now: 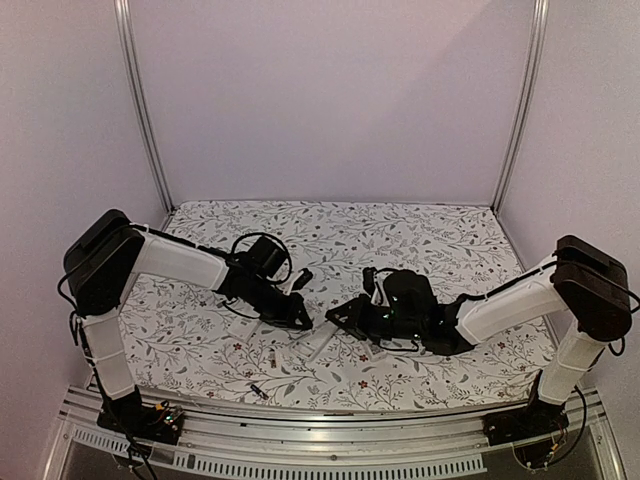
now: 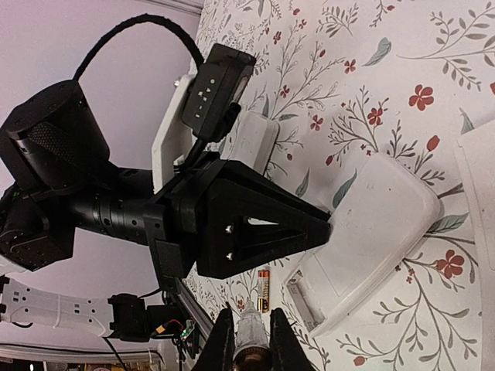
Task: Unload the batteries from the remote control
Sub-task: Remove the battery from the remote control without the battery cover, then adjust the remote control at the center of the board.
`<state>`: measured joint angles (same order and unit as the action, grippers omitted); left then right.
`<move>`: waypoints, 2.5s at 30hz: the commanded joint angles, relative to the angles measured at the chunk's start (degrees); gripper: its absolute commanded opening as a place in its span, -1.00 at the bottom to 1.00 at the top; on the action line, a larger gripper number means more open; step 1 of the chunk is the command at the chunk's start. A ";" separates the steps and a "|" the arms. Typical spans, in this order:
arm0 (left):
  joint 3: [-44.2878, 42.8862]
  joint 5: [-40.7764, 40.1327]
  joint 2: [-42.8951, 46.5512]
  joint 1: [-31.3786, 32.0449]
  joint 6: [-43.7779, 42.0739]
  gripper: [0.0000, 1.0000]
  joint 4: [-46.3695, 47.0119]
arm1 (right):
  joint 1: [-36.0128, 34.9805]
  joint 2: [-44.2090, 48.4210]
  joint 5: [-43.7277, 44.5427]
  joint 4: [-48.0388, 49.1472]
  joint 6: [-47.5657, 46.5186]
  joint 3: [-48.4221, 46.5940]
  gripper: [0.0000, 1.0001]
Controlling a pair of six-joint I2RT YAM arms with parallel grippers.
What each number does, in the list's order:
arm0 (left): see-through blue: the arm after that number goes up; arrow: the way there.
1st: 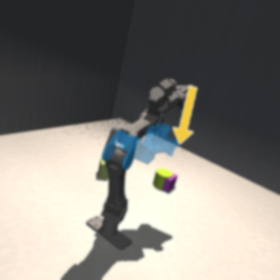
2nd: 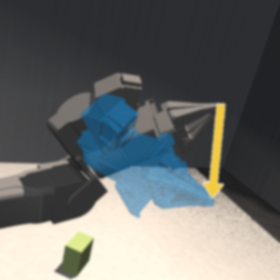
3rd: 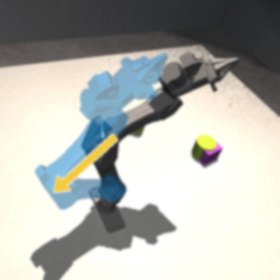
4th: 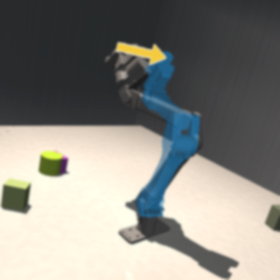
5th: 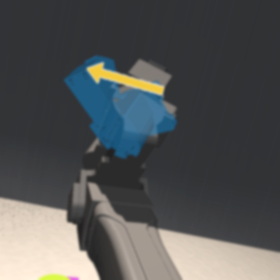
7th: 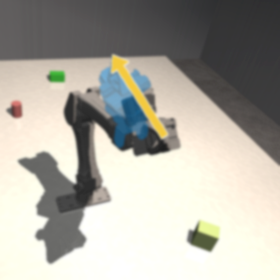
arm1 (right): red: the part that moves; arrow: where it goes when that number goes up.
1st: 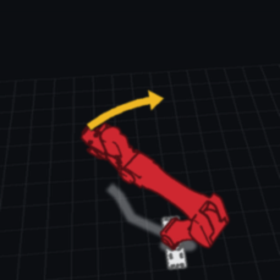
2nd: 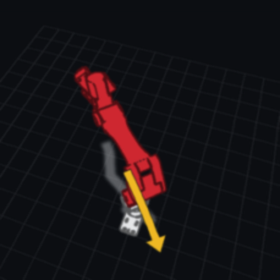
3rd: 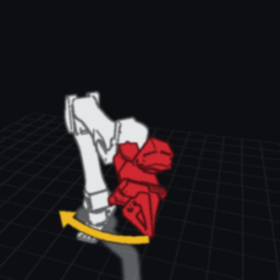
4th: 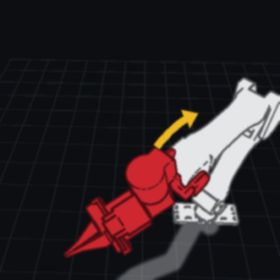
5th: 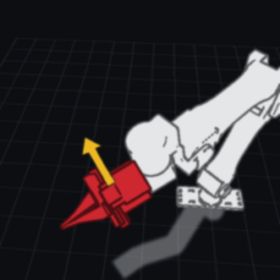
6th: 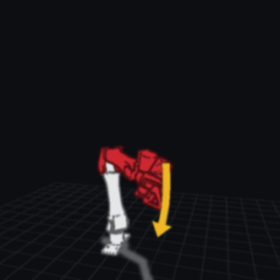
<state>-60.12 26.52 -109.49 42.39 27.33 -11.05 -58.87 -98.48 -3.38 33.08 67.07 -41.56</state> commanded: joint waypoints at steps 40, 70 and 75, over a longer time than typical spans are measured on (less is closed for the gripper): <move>4.03 -6.85 20.90 -8.00 -8.70 0.51 3.65 | 4.04 17.65 12.99 -13.01 -14.72 4.91 -1.00; -0.17 -13.22 7.42 -18.06 -7.85 0.60 -10.63 | 10.98 29.77 15.50 -16.79 -18.36 12.08 -1.00; -0.75 -14.21 6.13 -16.80 -8.11 0.60 -11.30 | 11.06 29.00 15.33 -16.15 -18.07 11.85 -1.00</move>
<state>-59.22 13.93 -101.71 24.56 20.12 -20.88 -48.18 -69.60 10.90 15.88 48.62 -29.78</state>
